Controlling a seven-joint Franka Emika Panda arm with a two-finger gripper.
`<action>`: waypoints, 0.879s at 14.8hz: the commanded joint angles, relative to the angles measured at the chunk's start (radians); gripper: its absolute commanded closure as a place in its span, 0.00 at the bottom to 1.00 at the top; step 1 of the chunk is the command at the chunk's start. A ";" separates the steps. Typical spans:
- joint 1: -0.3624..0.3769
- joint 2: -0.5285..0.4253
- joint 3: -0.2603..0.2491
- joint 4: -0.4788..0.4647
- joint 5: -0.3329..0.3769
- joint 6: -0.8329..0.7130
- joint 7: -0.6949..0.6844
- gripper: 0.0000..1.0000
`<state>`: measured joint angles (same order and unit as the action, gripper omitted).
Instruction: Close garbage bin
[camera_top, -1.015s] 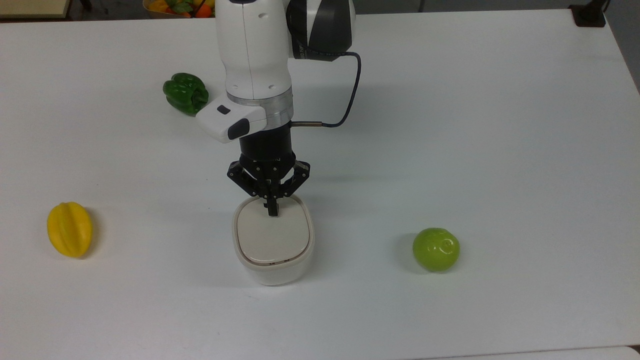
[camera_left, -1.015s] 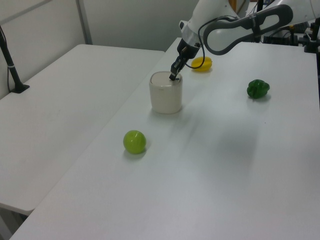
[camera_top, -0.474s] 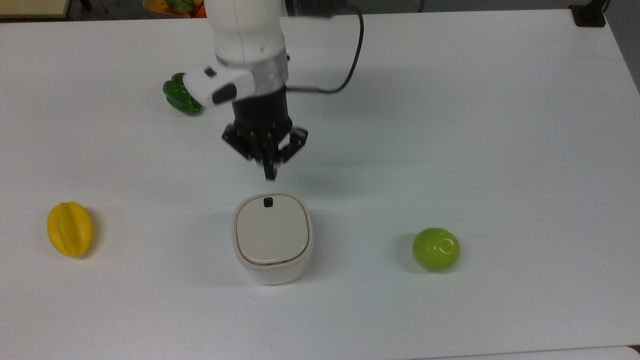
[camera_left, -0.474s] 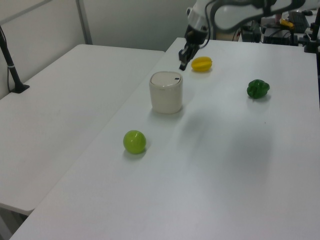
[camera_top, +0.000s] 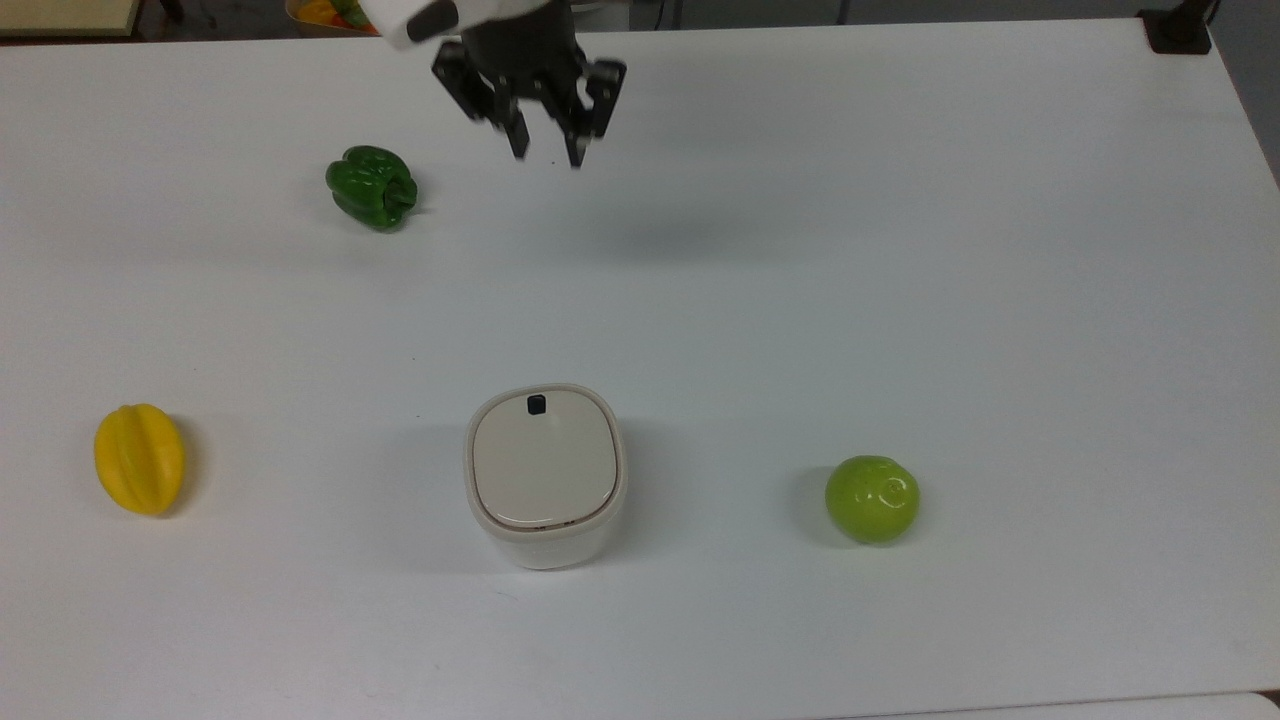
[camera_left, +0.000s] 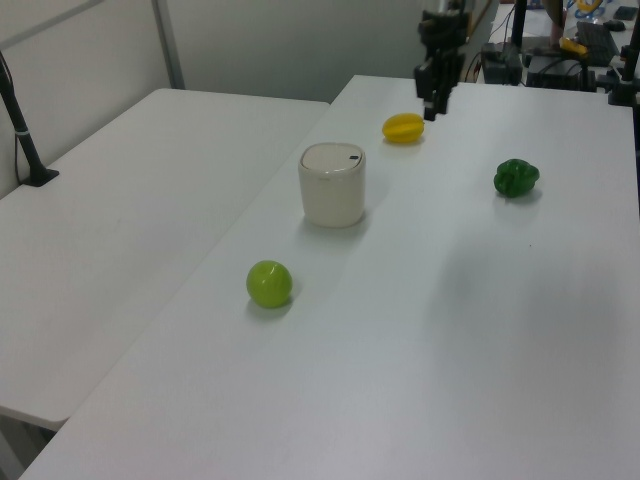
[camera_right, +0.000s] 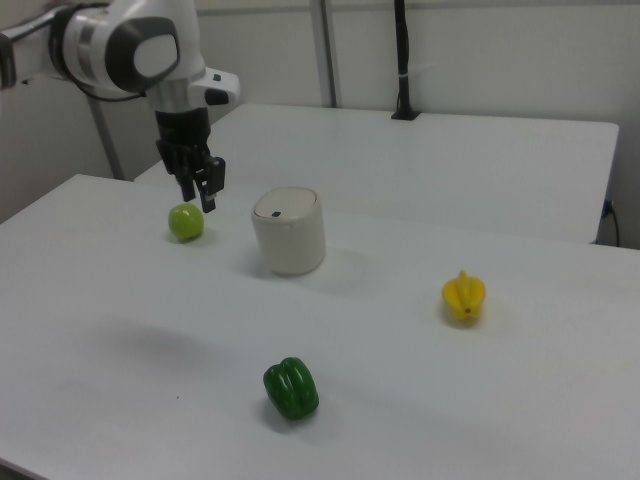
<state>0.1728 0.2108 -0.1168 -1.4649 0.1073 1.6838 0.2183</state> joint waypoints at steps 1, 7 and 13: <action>-0.013 -0.071 -0.004 -0.040 -0.037 -0.098 0.009 0.00; -0.039 -0.090 -0.004 -0.028 -0.127 -0.098 -0.011 0.00; -0.042 -0.085 -0.003 -0.028 -0.117 -0.096 -0.027 0.00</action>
<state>0.1285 0.1480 -0.1194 -1.4710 -0.0066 1.5948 0.2076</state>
